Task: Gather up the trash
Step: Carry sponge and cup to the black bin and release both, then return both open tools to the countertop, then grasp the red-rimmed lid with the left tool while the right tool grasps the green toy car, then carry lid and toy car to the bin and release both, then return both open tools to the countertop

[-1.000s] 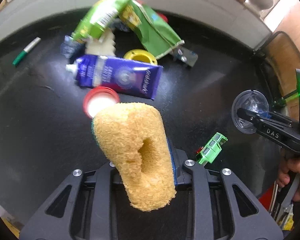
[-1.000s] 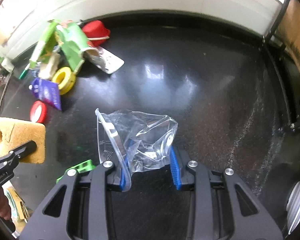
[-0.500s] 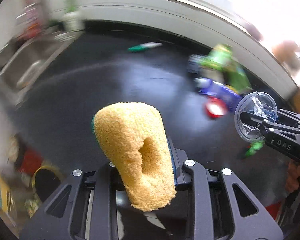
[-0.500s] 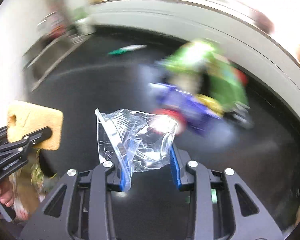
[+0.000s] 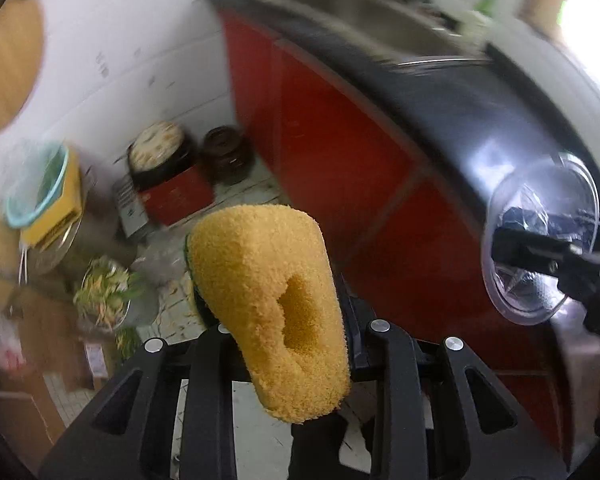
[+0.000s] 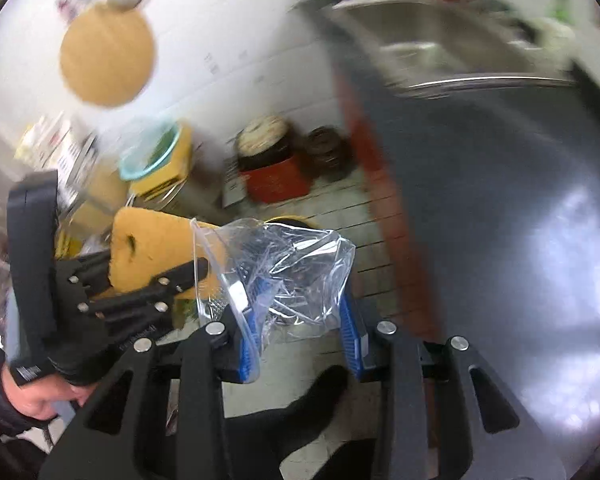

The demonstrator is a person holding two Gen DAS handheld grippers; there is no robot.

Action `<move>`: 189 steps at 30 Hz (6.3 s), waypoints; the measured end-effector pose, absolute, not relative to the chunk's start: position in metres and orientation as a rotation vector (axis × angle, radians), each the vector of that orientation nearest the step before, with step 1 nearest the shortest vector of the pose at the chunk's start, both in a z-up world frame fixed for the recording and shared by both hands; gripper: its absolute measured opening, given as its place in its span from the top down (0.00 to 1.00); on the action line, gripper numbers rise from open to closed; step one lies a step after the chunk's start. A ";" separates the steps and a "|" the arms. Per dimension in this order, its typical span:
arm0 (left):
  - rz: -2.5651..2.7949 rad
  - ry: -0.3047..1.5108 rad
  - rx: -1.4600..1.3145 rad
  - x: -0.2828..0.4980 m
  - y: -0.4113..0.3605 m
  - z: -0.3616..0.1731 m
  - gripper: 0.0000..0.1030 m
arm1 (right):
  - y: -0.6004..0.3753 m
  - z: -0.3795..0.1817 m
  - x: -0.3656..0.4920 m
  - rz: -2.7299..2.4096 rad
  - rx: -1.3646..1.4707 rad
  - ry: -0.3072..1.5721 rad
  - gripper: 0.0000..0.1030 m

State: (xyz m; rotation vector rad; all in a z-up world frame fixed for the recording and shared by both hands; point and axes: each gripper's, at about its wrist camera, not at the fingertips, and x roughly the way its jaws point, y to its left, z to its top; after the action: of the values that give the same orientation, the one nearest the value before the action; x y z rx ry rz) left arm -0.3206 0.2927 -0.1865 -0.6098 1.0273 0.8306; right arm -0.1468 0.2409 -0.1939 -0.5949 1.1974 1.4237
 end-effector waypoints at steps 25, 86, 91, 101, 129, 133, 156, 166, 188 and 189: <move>0.893 1.031 -0.875 -0.380 0.344 -0.362 0.20 | 0.372 -0.377 -0.193 1.317 -0.707 1.475 0.20; -0.183 1.144 0.101 0.135 -0.135 -0.207 0.13 | -0.315 -0.206 0.072 0.314 -0.209 1.185 0.13; -0.192 1.119 0.122 0.143 -0.143 -0.209 0.13 | -0.319 -0.213 0.080 0.332 -0.210 1.183 0.13; -0.168 1.116 0.122 0.151 -0.158 -0.202 0.53 | -0.321 -0.205 0.106 0.390 -0.261 1.167 0.60; 0.050 1.071 -0.079 0.015 -0.015 -0.111 0.53 | -0.185 -0.125 0.067 0.608 -0.322 1.071 0.69; 0.181 1.041 -0.127 -0.041 0.044 -0.096 0.53 | -0.107 -0.116 0.041 0.759 -0.383 1.048 0.69; 0.830 1.030 -0.687 -0.367 0.305 -0.240 0.53 | 0.307 -0.235 -0.203 1.481 -0.711 1.217 0.68; 0.766 1.048 -0.740 -0.365 0.330 -0.301 0.46 | 0.361 -0.304 -0.219 1.436 -0.753 1.305 0.61; 0.697 1.064 -0.487 -0.315 0.268 -0.185 0.11 | 0.218 -0.151 -0.130 1.286 -0.528 1.144 0.17; 0.670 1.052 -0.454 -0.302 0.260 -0.172 0.10 | 0.195 -0.134 -0.115 1.244 -0.504 1.114 0.17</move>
State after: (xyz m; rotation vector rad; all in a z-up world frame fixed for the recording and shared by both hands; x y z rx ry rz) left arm -0.3018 0.2600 -0.1725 -0.4544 1.0519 0.6696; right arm -0.1145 0.1953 -0.1343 -0.5044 1.1141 1.2437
